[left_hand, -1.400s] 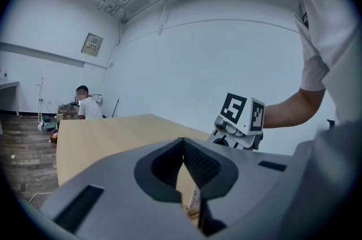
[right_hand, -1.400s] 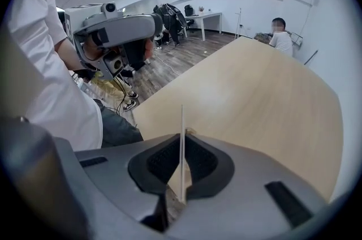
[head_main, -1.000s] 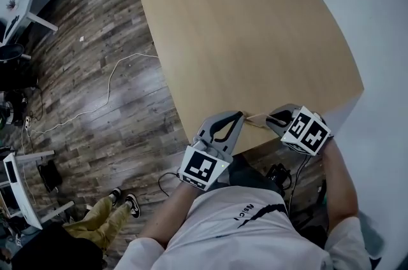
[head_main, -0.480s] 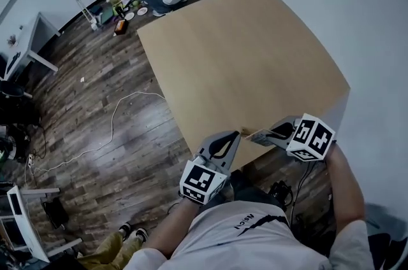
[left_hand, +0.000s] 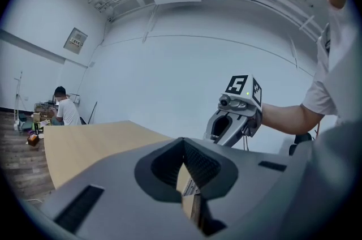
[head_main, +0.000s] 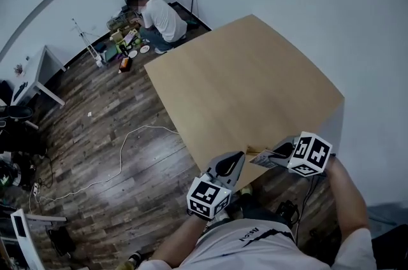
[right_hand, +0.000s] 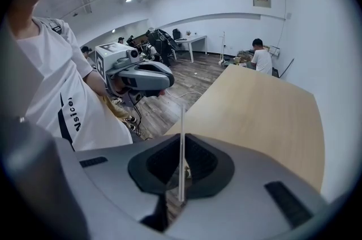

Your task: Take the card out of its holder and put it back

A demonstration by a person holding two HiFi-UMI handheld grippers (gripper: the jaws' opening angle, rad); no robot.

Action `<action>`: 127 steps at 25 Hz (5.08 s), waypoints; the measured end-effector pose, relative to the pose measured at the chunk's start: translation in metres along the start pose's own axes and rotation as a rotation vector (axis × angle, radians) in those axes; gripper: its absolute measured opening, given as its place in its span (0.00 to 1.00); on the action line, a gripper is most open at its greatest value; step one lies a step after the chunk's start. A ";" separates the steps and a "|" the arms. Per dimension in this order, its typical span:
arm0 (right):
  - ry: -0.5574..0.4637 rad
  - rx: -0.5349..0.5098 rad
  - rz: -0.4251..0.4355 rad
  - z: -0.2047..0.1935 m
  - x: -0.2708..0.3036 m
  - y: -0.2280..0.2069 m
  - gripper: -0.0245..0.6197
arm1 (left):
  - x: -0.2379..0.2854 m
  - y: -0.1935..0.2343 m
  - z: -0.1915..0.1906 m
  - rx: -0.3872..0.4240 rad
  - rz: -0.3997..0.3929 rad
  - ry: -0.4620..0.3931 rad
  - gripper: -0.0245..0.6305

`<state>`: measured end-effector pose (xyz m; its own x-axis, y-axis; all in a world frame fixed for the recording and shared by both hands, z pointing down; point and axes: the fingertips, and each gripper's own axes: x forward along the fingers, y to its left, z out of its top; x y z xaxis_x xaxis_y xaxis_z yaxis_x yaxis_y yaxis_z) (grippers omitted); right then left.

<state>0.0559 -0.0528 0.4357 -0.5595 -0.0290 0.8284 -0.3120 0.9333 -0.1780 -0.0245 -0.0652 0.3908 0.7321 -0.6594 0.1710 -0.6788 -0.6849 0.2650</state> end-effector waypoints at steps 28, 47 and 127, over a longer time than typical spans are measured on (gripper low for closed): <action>0.004 0.005 -0.015 -0.019 0.001 -0.042 0.08 | 0.025 0.012 -0.007 -0.025 0.040 0.014 0.06; 0.121 -0.082 0.180 -0.061 0.088 -0.140 0.08 | 0.094 0.053 -0.043 -0.094 0.204 0.096 0.06; 0.027 -0.067 -0.053 -0.020 0.096 -0.117 0.12 | 0.069 0.061 -0.040 -0.071 0.150 0.096 0.06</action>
<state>0.0539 -0.1573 0.5467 -0.5223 -0.0698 0.8499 -0.2877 0.9526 -0.0986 -0.0130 -0.1397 0.4566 0.6272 -0.7176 0.3026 -0.7776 -0.5550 0.2956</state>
